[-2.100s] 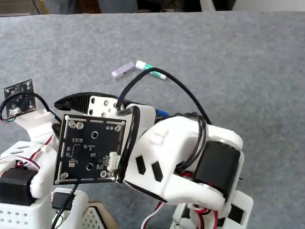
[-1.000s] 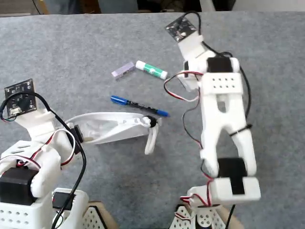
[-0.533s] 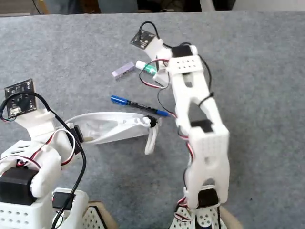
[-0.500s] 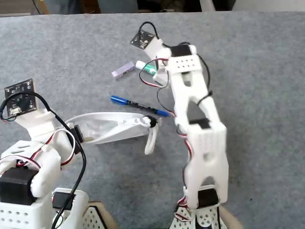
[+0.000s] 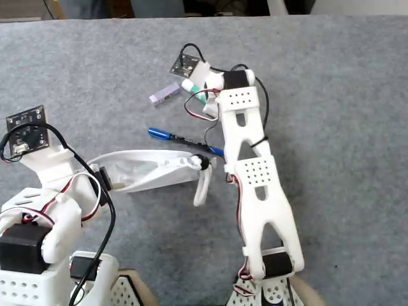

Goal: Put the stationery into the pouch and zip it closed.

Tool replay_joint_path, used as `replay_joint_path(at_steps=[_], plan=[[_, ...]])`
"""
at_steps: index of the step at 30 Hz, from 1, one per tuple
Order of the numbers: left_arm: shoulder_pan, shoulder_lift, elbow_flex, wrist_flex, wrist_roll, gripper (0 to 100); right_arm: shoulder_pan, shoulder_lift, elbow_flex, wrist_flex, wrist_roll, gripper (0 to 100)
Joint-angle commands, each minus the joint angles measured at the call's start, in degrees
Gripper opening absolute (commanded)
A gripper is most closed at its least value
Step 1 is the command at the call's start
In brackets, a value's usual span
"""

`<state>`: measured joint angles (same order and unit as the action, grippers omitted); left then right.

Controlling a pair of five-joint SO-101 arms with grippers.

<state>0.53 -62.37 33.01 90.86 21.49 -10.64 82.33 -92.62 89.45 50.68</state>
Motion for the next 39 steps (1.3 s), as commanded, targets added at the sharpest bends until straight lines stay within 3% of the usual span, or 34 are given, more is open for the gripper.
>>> replay_joint_path(at_steps=[1,10,23,30,39], plan=[[-0.3,0.4,4.5,-0.9,-0.4,3,-1.1,0.0,-3.1,2.7,0.6,2.7],[-0.6,0.4,4.5,-1.0,-0.4,3,0.8,-6.5,-2.9,11.9,0.3,1.3],[-0.7,0.4,4.9,-1.0,-0.4,3,9.1,-29.1,-1.6,12.0,-15.2,1.2],[-0.7,0.4,4.4,-0.7,-0.4,3,6.1,-56.0,28.5,11.9,-19.0,1.2],[-0.7,0.4,5.1,-0.6,-0.6,3,-6.2,-94.1,62.5,11.8,-15.4,1.2]])
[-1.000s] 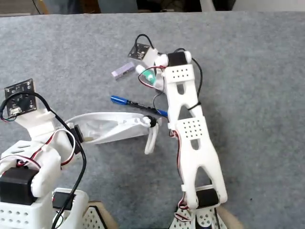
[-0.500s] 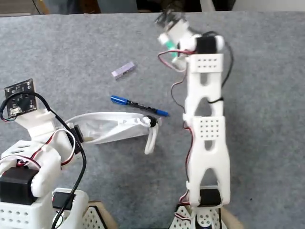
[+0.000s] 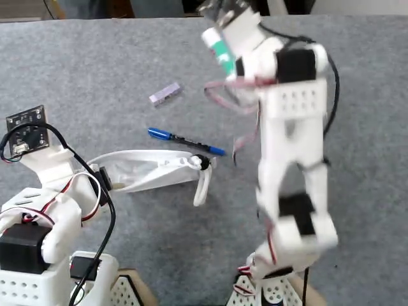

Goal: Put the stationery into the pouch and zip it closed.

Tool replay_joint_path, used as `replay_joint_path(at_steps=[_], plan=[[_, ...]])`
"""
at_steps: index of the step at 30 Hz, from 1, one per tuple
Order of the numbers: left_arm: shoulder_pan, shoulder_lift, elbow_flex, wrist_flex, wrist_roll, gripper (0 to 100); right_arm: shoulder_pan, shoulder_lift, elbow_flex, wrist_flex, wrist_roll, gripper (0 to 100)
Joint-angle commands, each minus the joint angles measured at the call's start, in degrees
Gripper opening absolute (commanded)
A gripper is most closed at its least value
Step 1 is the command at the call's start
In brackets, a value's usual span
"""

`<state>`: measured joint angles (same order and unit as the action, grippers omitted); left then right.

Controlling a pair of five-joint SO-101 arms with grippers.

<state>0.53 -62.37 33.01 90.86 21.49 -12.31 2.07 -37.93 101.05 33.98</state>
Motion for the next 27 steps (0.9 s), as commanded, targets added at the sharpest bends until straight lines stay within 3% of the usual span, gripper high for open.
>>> replay_joint_path(at_steps=[1,12,16,19,23,27], plan=[[-0.7,0.4,5.1,-0.6,-0.5,3,-6.4,-17.4,10.4,0.2,1.1,1.2],[-0.7,0.4,5.1,-0.6,-0.5,3,-27.8,-39.9,20.1,-3.8,-17.7,1.2],[-0.4,0.4,5.1,-0.6,-0.4,3,-31.0,-41.8,23.7,-9.0,-21.3,1.2],[-0.6,0.4,5.1,-0.6,-0.6,3,-36.2,-42.0,27.6,-13.1,-19.2,1.2],[-0.7,0.4,5.1,-0.5,-0.7,3,-43.3,-41.9,34.4,-14.3,-10.8,1.2],[-0.7,0.4,5.1,-0.6,-0.7,3,-43.8,-42.0,37.8,-10.5,-4.3,1.2]])
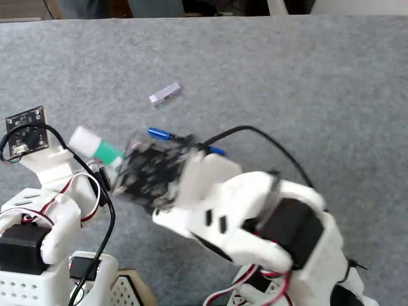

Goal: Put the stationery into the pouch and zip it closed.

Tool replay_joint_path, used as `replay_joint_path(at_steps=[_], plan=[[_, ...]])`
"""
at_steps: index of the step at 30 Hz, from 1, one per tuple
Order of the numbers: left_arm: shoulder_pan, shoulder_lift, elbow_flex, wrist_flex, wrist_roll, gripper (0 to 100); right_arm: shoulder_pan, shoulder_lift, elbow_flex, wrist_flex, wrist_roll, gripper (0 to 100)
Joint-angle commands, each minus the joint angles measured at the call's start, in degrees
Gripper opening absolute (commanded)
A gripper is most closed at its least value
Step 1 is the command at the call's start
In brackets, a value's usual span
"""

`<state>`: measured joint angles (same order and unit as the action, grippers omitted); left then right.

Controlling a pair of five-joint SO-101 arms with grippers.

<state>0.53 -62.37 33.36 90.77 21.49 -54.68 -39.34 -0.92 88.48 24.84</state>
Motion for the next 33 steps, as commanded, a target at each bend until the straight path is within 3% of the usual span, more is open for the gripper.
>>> replay_joint_path(at_steps=[1,5,20,23,27,33], plan=[[-0.7,0.4,4.7,-0.5,-0.7,3,-1.4,-0.3,0.4,4.8,6.7,1.2],[-0.7,0.6,4.7,-0.8,-0.7,3,-1.3,-0.7,-1.5,12.6,7.6,1.2],[-0.5,0.4,4.7,-1.1,-0.7,3,13.2,-4.2,2.7,12.8,8.1,1.2],[-0.4,0.4,4.7,-1.0,-0.7,3,13.1,-5.2,0.8,11.7,7.6,1.2],[-0.3,0.4,4.7,-1.1,-0.6,3,11.1,-5.2,-1.4,2.7,1.6,1.2],[-0.3,0.4,4.7,-1.1,-0.7,3,1.8,-5.2,5.6,-11.6,-2.0,1.2]])
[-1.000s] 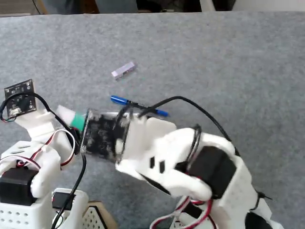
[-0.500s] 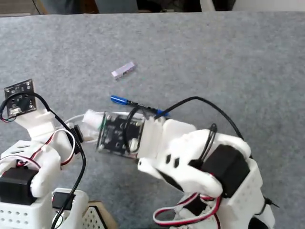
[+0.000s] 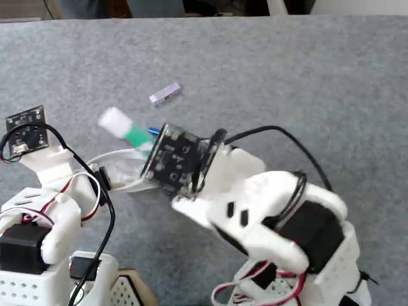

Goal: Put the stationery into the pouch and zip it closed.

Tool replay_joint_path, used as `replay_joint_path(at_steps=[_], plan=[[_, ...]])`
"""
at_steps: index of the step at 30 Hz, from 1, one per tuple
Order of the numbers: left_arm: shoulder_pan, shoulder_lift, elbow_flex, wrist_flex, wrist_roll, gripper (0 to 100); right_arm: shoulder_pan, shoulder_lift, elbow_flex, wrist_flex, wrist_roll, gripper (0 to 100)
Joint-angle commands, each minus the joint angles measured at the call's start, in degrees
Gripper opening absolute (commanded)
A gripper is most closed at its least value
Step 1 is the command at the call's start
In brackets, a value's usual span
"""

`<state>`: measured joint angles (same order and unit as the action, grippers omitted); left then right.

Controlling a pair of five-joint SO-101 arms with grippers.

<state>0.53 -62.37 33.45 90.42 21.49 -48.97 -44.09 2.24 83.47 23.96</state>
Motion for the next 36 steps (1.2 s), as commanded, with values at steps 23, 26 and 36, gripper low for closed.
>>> replay_joint_path(at_steps=[23,26,36], plan=[[-2.8,0.8,8.7,-4.8,-0.8,3,-3.5,-6.6,23.5,-19.6,7.2,1.2],[-2.6,0.9,8.6,-4.8,-0.8,3,-3.5,-9.1,26.4,-18.5,8.2,1.2],[-2.5,0.8,8.6,-4.8,-0.6,3,-3.4,-10.5,30.6,-16.7,12.9,1.5]])
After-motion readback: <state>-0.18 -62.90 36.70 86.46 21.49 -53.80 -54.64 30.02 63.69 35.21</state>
